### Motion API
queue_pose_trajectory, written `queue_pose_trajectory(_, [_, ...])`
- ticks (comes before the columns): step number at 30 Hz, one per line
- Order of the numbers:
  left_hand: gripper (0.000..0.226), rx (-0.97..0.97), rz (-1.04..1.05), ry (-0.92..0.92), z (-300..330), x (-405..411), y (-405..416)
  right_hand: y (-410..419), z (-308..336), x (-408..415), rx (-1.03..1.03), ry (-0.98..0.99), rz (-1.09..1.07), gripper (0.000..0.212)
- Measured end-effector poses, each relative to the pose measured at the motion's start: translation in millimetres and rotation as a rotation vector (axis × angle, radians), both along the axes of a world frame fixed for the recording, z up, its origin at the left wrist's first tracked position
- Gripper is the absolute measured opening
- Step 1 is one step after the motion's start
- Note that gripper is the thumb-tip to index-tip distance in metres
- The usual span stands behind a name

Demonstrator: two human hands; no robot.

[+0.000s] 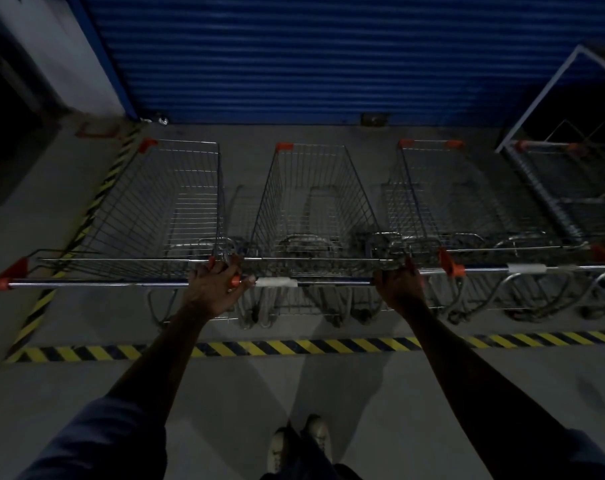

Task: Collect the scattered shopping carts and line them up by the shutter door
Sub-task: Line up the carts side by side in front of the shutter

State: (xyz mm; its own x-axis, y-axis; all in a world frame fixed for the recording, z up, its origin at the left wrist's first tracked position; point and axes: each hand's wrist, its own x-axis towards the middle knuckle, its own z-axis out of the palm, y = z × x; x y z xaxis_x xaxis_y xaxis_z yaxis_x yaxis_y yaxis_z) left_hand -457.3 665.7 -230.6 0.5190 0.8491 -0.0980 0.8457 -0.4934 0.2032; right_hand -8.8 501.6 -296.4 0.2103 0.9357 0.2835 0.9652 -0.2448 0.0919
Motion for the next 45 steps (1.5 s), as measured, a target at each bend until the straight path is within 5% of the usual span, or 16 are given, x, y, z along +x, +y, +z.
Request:
queue_pose_trajectory(10, [0.076,0.009,-0.047,0.01,10.8,-0.8,-3.7,-8.0,9.5,4.5,-0.042,0.058,0.099,0.049])
queue_pose_trajectory(15, [0.076,0.089,0.022,0.114,13.8,18.5,3.6,-6.1,52.6,0.1,-0.155,0.423,-0.137,0.043])
queue_pose_trajectory(19, [0.071,0.253,-0.116,0.171,29.8,77.8,-4.0,-34.8,65.5,18.8,0.055,0.572,-0.101,0.029])
queue_pose_trajectory(25, [0.059,0.27,-0.309,0.045,51.3,218.7,-55.3,-99.7,84.8,94.8,0.099,0.278,-0.185,0.047])
queue_pose_trajectory(30, [0.054,0.297,-0.448,-0.058,50.3,339.0,-115.4,-151.6,93.4,194.4,0.294,0.368,-0.319,0.047])
queue_pose_trajectory(35, [0.066,0.253,-0.407,-0.061,26.0,446.0,-160.4,-180.4,84.5,331.5,0.13,0.311,-0.261,0.066])
queue_pose_trajectory(39, [0.057,0.136,-0.25,-0.017,23.6,497.6,-201.6,-207.3,98.7,399.7,-0.11,0.286,-0.247,0.046])
queue_pose_trajectory(43, [0.056,0.074,-0.192,-0.013,9.7,507.4,-213.2,-209.7,69.7,456.8,-0.142,0.388,-0.185,0.078])
queue_pose_trajectory(45, [0.054,0.07,-0.164,-0.016,-1.8,505.4,-211.1,-214.0,45.9,473.0,-0.198,0.185,-0.152,0.075])
